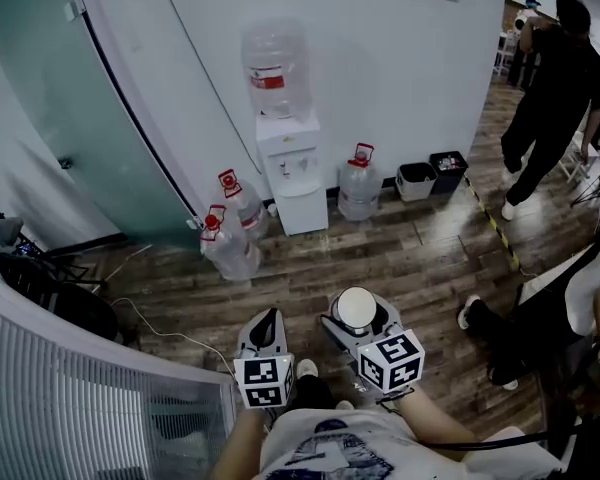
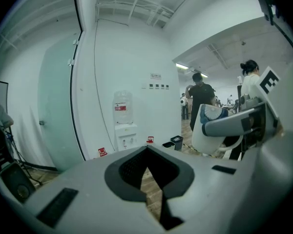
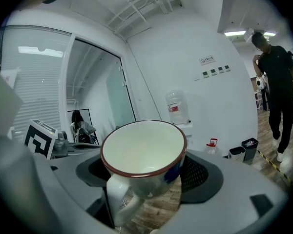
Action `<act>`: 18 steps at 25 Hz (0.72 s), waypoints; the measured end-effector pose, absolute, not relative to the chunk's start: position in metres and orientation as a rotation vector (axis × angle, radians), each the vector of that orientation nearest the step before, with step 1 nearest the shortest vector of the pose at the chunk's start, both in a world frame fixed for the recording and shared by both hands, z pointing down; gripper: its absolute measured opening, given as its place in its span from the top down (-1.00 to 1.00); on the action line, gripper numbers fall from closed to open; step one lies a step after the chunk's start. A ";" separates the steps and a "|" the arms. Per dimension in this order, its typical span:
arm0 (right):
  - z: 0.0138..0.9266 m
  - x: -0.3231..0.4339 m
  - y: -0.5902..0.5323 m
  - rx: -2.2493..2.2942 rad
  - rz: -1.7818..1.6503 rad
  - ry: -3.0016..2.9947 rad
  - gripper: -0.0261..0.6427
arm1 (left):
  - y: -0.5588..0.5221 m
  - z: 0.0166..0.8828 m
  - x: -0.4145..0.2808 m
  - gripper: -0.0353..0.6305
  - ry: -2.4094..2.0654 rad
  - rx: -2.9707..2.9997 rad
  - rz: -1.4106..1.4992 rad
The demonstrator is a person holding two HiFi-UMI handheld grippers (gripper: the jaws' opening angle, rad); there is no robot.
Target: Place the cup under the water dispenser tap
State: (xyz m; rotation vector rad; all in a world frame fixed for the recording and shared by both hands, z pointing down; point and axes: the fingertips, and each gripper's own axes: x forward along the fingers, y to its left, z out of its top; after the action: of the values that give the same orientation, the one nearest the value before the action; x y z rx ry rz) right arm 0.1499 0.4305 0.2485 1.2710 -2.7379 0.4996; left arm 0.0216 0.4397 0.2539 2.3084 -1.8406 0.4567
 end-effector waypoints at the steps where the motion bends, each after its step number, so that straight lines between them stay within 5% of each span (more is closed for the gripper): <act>1: 0.249 0.150 0.426 1.271 0.501 -2.739 -0.21 | 0.435 0.253 0.021 0.75 -1.845 2.309 0.456; 18: 0.266 0.097 0.287 1.260 0.546 -2.684 -0.21 | 0.283 0.268 -0.029 0.74 -1.798 2.299 0.430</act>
State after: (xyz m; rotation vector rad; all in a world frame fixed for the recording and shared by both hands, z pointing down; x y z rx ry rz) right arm 0.0968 0.2870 0.2660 1.2603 -2.6839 0.5461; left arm -0.0289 0.2831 0.2678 2.2989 -1.7982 0.4298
